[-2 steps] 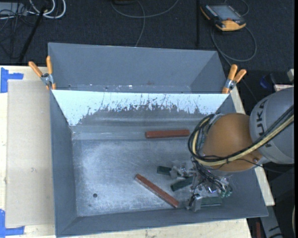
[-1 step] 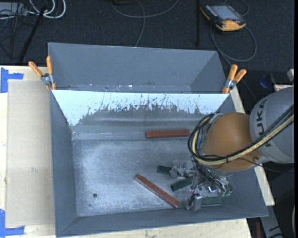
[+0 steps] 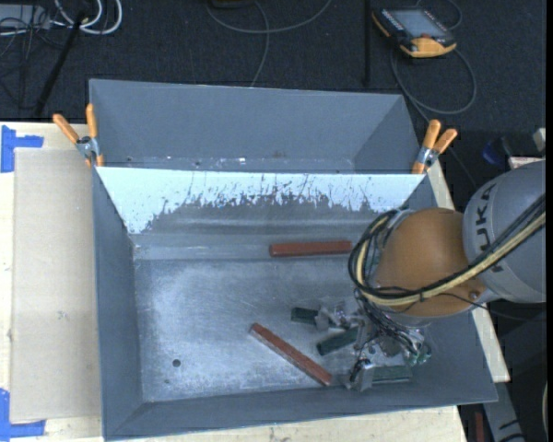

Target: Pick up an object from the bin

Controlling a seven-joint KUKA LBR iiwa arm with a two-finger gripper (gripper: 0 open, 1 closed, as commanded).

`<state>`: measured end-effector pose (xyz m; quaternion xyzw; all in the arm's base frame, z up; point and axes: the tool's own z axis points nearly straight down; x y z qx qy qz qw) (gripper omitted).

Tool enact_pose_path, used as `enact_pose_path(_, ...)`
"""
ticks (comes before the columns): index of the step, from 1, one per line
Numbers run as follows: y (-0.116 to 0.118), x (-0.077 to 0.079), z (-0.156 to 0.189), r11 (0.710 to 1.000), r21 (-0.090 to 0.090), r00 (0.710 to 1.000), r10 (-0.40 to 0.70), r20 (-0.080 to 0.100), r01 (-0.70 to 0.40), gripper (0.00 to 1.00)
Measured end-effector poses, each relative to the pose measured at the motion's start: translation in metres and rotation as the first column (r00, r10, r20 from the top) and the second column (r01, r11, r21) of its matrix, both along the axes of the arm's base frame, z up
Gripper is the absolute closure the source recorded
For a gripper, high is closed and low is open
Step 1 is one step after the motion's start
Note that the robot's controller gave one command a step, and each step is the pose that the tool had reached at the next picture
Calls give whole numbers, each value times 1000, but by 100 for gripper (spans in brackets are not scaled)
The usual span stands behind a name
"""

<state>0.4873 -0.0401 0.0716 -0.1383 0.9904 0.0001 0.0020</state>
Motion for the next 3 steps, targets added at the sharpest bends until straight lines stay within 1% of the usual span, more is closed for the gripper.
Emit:
enact_pose_path(1,0,1,0,1000,0,1000,1,-1,-1,0)
enact_pose_path(2,0,0,0,1000,0,1000,2,-3,-2,100)
enact_pose_path(3,1,2,113,1000,-1,1000,0,4,0,100)
